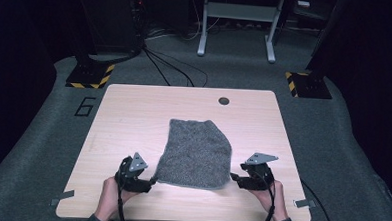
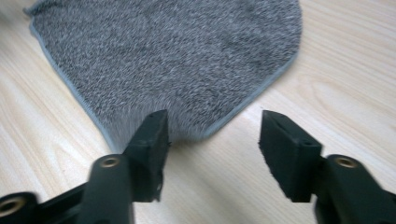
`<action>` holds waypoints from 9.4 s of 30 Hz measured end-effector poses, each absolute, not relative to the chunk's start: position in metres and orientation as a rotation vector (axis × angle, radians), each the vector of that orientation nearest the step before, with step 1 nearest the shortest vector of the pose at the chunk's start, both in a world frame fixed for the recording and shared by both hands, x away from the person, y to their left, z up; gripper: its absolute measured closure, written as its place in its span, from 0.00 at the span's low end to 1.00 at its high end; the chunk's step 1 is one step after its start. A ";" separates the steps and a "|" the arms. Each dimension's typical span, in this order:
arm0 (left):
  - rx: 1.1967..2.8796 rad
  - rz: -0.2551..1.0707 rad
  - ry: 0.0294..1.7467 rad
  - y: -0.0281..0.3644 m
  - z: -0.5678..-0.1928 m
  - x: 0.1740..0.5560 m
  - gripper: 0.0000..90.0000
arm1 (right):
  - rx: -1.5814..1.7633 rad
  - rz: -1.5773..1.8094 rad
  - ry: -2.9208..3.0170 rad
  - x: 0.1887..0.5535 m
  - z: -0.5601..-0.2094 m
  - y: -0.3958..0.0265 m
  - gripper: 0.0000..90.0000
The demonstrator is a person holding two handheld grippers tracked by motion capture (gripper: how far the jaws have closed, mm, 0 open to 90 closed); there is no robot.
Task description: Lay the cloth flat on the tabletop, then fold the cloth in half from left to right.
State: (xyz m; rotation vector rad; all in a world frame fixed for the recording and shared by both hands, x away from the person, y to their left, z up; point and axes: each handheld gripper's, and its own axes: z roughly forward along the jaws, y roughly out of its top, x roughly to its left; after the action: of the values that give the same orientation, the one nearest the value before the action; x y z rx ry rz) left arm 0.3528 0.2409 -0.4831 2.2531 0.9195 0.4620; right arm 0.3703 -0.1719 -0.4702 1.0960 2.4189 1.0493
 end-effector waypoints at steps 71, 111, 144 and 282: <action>2.154 0.439 0.944 0.210 -0.529 0.402 0.16 | 1.284 0.850 2.395 0.542 -0.507 -0.093 0.58; 2.147 0.431 0.949 0.210 -0.529 0.401 0.16 | 1.241 0.892 2.443 0.523 -0.507 -0.074 0.85; 2.146 0.431 0.948 0.210 -0.529 0.401 0.16 | 0.882 1.088 2.567 0.463 -0.463 -0.055 0.69; 2.111 0.279 1.096 0.230 -0.502 0.524 0.11 | 0.704 1.122 2.680 0.351 -0.506 0.054 0.36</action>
State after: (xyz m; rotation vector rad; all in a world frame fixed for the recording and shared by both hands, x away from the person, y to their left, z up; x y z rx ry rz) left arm 0.5244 0.2302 -0.5024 2.1110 1.0961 0.2793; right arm 0.3506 0.0538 -0.5056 0.7042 2.6797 1.1221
